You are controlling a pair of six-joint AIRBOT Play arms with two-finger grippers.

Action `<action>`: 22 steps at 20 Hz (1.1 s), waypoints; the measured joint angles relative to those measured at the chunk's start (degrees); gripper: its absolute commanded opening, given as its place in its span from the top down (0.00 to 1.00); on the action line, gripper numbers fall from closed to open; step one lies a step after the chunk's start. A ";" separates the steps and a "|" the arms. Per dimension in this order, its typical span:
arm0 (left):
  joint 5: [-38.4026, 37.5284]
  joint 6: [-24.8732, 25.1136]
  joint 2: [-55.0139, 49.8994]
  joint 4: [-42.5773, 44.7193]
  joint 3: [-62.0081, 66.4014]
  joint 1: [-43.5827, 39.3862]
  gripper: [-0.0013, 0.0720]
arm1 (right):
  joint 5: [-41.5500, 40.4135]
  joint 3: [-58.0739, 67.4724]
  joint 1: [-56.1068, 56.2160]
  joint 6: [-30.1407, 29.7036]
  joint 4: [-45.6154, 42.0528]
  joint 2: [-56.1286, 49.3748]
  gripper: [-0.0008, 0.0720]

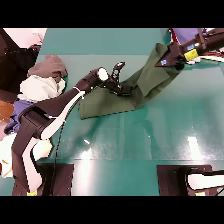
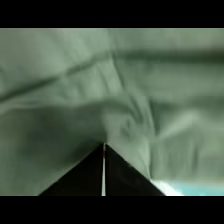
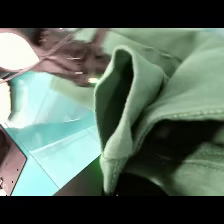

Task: Fold the shirts.

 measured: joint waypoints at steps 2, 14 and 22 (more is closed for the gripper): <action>1.44 -0.42 -0.22 0.37 0.17 -0.09 0.95 | -0.81 0.52 2.60 0.28 0.00 0.02 0.97; -5.25 -0.83 5.44 7.45 1.60 7.37 0.95 | -6.12 1.05 9.16 -2.05 0.37 -0.79 0.97; -13.53 -0.04 18.53 14.32 2.08 23.30 0.95 | -17.31 1.42 23.10 -8.13 8.48 -11.72 0.78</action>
